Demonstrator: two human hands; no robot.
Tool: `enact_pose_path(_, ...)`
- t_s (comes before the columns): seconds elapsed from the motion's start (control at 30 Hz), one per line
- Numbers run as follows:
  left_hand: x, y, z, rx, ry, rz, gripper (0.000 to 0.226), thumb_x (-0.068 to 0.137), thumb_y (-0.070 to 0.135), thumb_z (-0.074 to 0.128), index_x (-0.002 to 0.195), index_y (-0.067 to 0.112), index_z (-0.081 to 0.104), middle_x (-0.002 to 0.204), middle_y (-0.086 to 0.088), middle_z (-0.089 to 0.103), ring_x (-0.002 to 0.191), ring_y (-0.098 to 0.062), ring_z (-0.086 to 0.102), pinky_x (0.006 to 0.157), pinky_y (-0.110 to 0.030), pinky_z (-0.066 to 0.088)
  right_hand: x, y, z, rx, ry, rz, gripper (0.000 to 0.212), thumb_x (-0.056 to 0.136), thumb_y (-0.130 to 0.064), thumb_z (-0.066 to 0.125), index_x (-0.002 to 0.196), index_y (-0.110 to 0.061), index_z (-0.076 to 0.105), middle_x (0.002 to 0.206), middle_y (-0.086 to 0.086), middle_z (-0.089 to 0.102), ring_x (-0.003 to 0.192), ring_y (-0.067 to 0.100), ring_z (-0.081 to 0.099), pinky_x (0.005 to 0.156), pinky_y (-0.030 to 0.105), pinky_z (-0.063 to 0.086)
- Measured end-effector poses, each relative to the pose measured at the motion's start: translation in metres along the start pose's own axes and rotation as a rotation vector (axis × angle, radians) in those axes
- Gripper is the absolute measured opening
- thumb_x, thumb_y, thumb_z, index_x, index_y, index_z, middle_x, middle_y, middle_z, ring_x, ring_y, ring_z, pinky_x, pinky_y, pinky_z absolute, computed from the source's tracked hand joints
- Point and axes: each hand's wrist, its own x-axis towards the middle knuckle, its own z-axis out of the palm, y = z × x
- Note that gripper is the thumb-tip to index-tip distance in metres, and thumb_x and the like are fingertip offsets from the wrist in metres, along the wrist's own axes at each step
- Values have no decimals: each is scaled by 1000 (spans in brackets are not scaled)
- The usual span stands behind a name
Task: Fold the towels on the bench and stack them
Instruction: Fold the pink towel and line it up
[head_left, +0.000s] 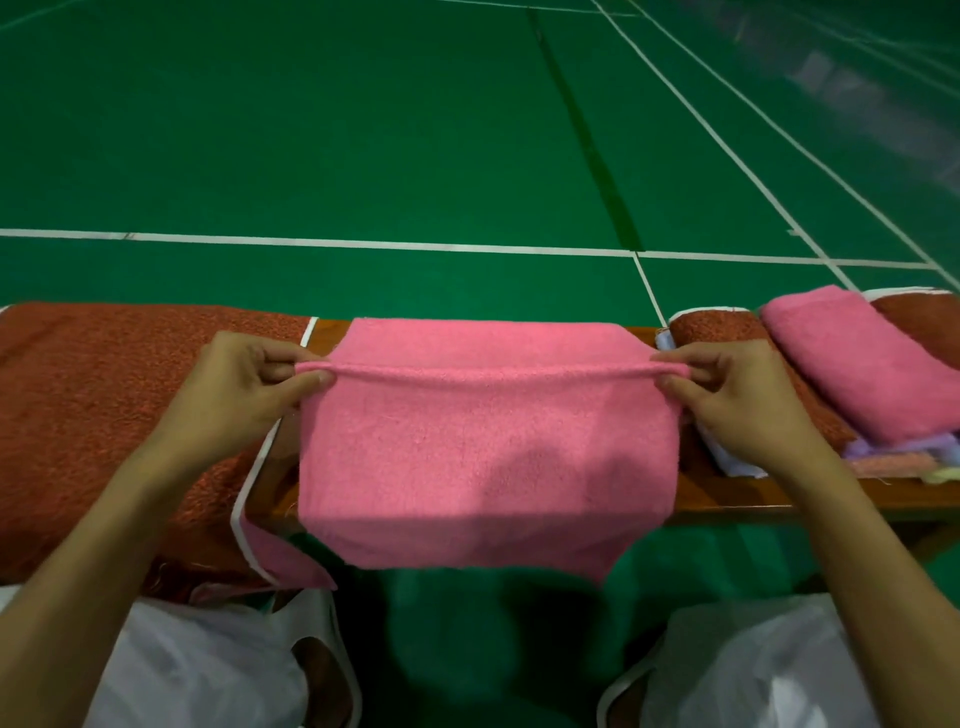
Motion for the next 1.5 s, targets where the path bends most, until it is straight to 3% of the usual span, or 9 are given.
enact_pose_path(0.17,2,8,5,-11,51,4,11,87,25,77,87,14,77,56,-9,69,43,-13,61,46,-18,47,3,-3,-7,-232,89,5,15,95,-24,68,102,-28,80,77,0,77,72,16,72,77,42,58)
enact_pose_path(0.27,9,8,12,-95,85,-104,10,95,23,71,89,15,74,47,-7,59,35,-10,47,37,-17,34,5,-14,5,83,148,233,16,102,-15,60,99,-14,76,56,4,68,49,14,62,50,27,54)
enact_pose_path(0.37,17,13,19,-368,-67,-292,15,104,18,56,103,6,64,70,-12,75,50,-14,69,40,-18,41,12,-26,19,542,68,526,17,109,-11,45,105,-6,61,69,17,74,41,19,64,34,21,43)
enact_pose_path(0.47,32,15,27,-538,-124,-396,13,108,20,49,108,10,57,101,-18,78,81,-23,79,53,-23,55,31,-29,30,714,66,596,13,110,-12,42,105,-8,54,90,20,77,61,28,74,47,33,57)
enact_pose_path(0.83,85,60,12,-924,135,287,15,105,12,52,98,25,49,102,7,74,108,-19,68,94,-34,52,95,-59,1,1249,262,-31,16,103,-4,47,95,-17,49,88,2,74,89,22,70,92,42,54)
enact_pose_path(0.97,63,45,16,-885,153,167,20,102,9,57,93,26,54,103,2,74,108,-28,74,82,-26,52,81,-56,0,1042,339,54,19,103,-1,43,93,-16,51,80,1,72,81,21,71,87,42,61)
enact_pose_path(1.13,36,25,30,-631,164,-174,24,97,0,57,83,18,63,69,-1,75,53,-10,68,45,-16,42,46,-39,19,726,195,345,23,105,-3,43,88,-13,54,70,8,70,51,15,69,52,27,57)
enact_pose_path(1.3,21,10,23,-159,-162,-389,13,93,-1,60,101,-9,66,78,-19,76,45,-14,58,41,-17,35,19,-30,21,299,-216,494,12,99,-3,49,95,0,60,72,24,73,47,26,65,48,29,50)
enact_pose_path(1.5,12,-10,4,167,-566,-467,8,85,4,75,79,8,79,75,-22,74,51,-21,61,47,-21,39,8,-21,15,-33,-725,614,5,95,-7,58,96,-5,62,80,23,76,56,28,71,48,22,50)
